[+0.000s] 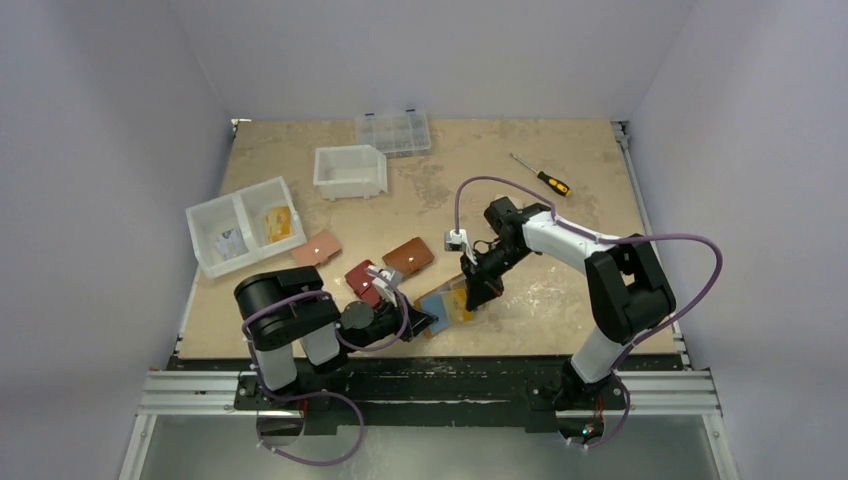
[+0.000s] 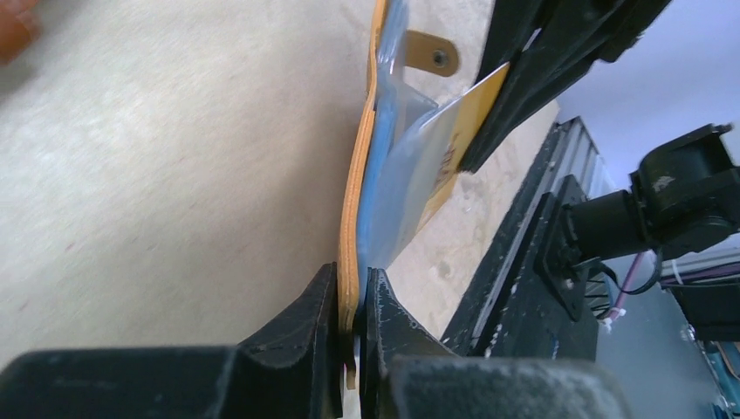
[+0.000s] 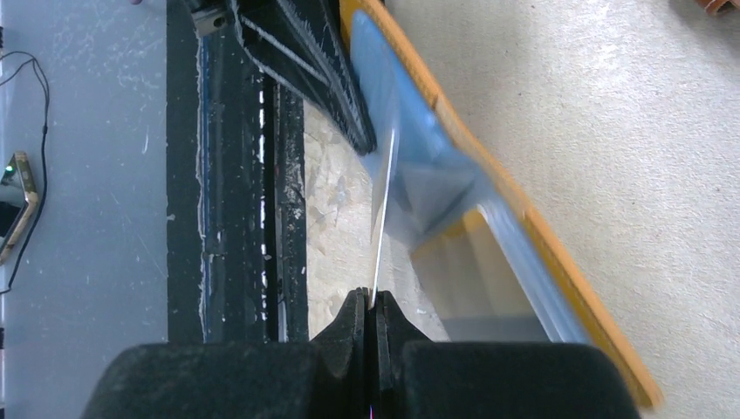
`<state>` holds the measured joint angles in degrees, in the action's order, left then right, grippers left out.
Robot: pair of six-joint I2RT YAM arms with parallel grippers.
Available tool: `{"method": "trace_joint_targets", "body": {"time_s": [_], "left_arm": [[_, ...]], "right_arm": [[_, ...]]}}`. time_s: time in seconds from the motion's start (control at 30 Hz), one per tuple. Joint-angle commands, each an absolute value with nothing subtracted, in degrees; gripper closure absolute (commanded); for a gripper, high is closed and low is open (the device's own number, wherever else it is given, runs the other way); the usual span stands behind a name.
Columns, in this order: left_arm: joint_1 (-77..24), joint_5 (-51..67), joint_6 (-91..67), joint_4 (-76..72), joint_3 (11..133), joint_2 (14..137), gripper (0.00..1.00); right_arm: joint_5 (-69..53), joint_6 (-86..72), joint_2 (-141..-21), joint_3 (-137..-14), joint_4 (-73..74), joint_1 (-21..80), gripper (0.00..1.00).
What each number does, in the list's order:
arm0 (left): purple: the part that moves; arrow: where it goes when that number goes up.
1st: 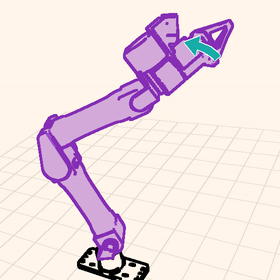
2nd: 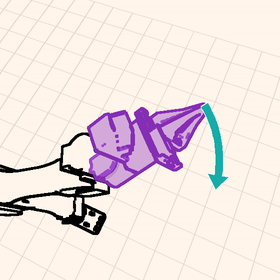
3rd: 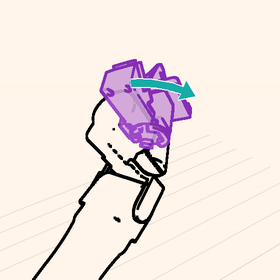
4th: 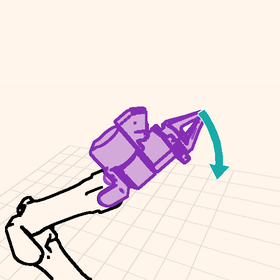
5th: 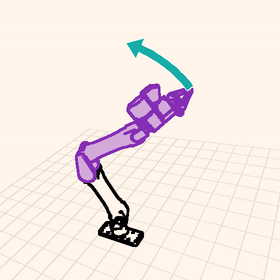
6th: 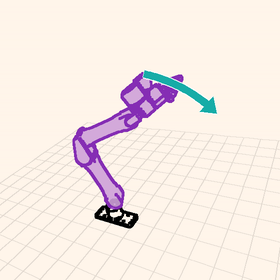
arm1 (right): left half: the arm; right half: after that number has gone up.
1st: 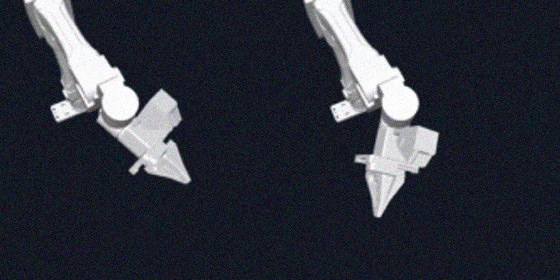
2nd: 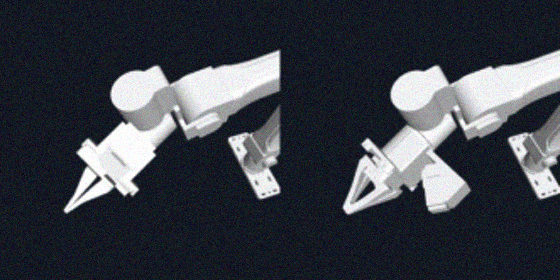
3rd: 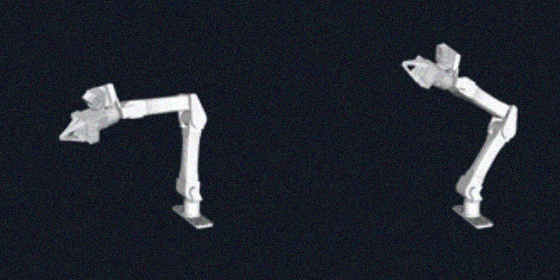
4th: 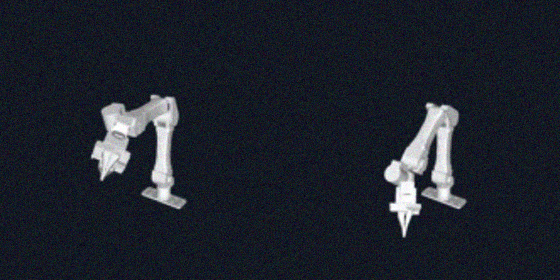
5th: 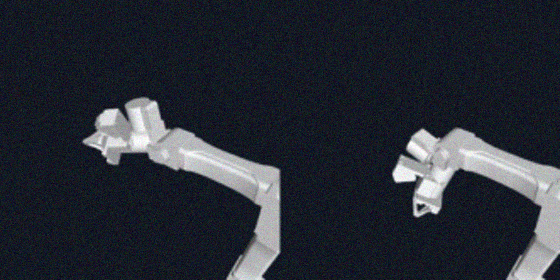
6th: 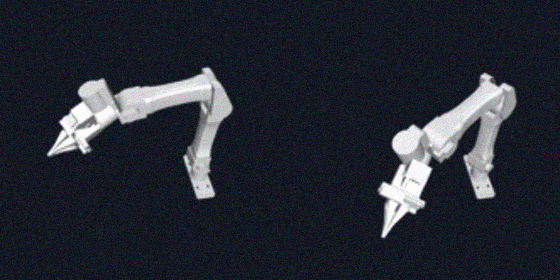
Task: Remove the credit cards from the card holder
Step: Remove the credit card from the card holder.
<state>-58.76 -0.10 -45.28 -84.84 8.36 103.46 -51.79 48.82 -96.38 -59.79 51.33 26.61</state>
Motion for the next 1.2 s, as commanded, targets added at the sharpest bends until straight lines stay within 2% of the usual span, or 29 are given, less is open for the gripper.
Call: {"method": "trace_joint_targets", "body": {"time_s": [0.0, 0.33, 0.43, 0.57, 0.7, 0.93, 1.17], "left_arm": [[-57.65, -1.58, -47.52, -101.27, 4.04, 106.04, 1.00], [-56.17, -1.19, -50.63, -101.87, 3.22, 110.22, 1.00], [-56.08, -2.12, -51.61, -100.75, 2.83, 109.55, 0.87], [-56.10, -2.65, -51.54, -94.80, 2.77, 105.28, 0.74], [-56.16, -3.80, -49.78, -78.62, 4.33, 95.77, 0.61], [-58.43, -12.79, -43.00, -31.11, 15.44, 72.90, 0.49], [-58.45, -22.17, -41.71, -8.43, 19.09, 56.66, 0.37]], "right_arm": [[-52.20, 46.84, -94.07, -61.14, 48.31, 26.63, 1.00], [-46.85, 42.63, -93.23, -59.67, 44.43, 25.40, 1.00], [-48.51, 43.38, -91.63, -59.51, 45.21, 24.89, 1.00], [-49.80, 45.76, -89.14, -59.35, 46.47, 24.78, 1.00], [-50.22, 46.68, -86.89, -58.94, 46.80, 24.57, 1.00], [-50.93, 47.33, -83.15, -58.21, 47.04, 24.22, 1.00], [-52.62, 47.99, -79.48, -57.53, 47.84, 23.90, 1.00]]}}
